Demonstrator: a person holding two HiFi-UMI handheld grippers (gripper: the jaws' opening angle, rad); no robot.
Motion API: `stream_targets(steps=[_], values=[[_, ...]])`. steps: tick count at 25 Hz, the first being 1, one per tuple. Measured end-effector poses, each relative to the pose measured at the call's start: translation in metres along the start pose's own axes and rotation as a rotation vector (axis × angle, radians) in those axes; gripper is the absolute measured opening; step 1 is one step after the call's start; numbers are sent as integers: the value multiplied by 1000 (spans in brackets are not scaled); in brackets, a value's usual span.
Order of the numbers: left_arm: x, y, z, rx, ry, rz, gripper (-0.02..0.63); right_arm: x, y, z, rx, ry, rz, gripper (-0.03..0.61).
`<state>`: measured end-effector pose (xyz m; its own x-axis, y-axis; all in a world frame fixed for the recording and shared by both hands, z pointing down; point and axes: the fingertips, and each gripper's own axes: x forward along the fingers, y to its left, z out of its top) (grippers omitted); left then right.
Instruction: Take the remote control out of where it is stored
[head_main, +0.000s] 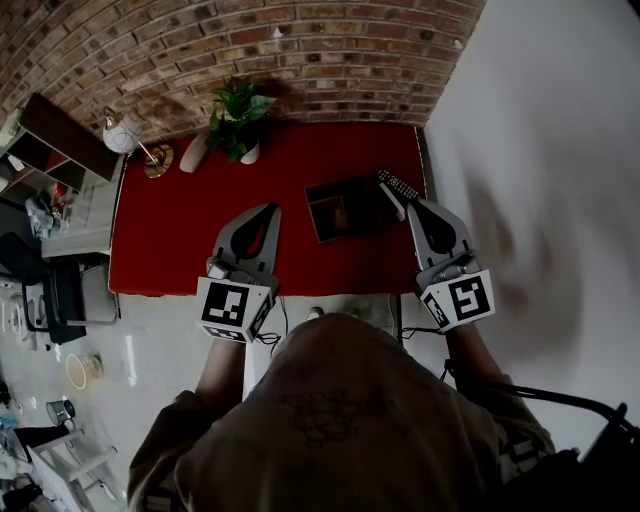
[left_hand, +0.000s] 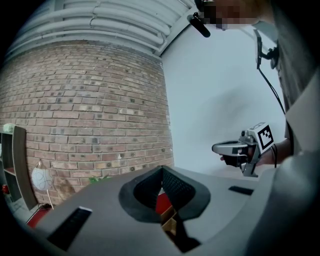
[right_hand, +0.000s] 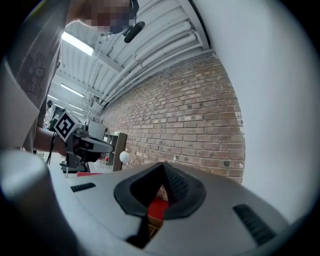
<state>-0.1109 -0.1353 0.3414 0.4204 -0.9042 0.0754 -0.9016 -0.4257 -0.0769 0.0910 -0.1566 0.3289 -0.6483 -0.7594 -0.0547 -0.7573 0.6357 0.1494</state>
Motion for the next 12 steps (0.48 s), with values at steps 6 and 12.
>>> stream_targets(steps=[6, 12], values=[[-1, 2, -2, -2, 4, -1, 11, 2, 2, 1, -6, -9, -7, 12], [-1, 1, -9, -2, 19, -4, 11, 0, 5, -1, -10, -6, -2, 12]])
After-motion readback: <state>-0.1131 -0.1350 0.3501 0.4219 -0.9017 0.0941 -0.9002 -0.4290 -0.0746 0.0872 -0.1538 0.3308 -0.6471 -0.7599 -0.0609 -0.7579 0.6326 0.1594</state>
